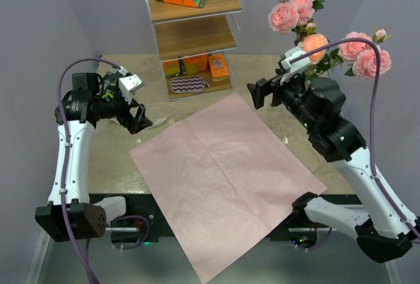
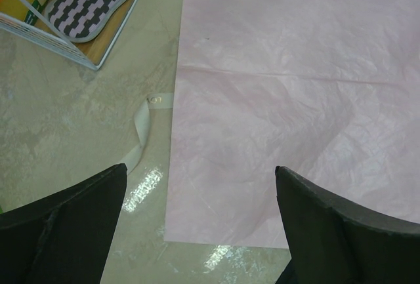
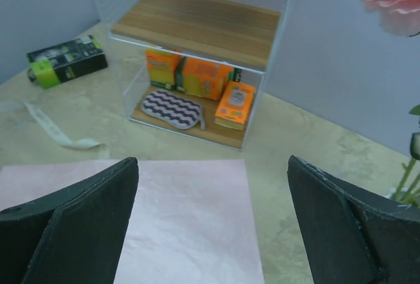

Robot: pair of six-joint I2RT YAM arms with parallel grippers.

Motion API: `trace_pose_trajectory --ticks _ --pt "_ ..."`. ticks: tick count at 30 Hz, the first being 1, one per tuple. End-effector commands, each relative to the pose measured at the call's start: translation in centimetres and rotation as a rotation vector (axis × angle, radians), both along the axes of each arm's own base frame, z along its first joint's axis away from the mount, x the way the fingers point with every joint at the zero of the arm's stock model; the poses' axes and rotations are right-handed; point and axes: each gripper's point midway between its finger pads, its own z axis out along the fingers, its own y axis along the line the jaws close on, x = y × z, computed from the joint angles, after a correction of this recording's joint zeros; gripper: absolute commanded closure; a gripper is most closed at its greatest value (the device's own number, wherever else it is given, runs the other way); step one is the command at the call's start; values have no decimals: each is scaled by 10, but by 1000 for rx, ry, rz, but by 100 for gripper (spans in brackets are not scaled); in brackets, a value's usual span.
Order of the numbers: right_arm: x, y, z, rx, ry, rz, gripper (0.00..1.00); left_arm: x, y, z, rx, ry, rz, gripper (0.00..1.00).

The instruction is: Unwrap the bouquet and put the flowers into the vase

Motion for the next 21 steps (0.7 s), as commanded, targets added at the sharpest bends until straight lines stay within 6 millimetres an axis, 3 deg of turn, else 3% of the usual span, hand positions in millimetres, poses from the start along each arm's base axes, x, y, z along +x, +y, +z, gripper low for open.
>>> trace_pose_trajectory --ticks 1,5,6,8,12,14,21 --pt "-38 -19 24 55 -26 -21 1 0 2 12 -13 -29 32 1" --pt "-62 -15 25 56 28 57 1 0 3 14 -17 -26 50 1" --pt "-65 -13 13 53 97 65 1 0 3 14 -20 -24 53 1" --pt "-70 -9 12 59 154 84 1 1 3 12 -29 -8 71 1" --pt "-75 -1 -28 95 338 71 1 0 4 5 -42 17 105 1" --pt "-76 -7 -38 115 354 33 1 -2 5 -7 -44 42 128 1" --pt "-82 0 -122 80 514 36 1 -5 8 -19 -47 41 185 1"
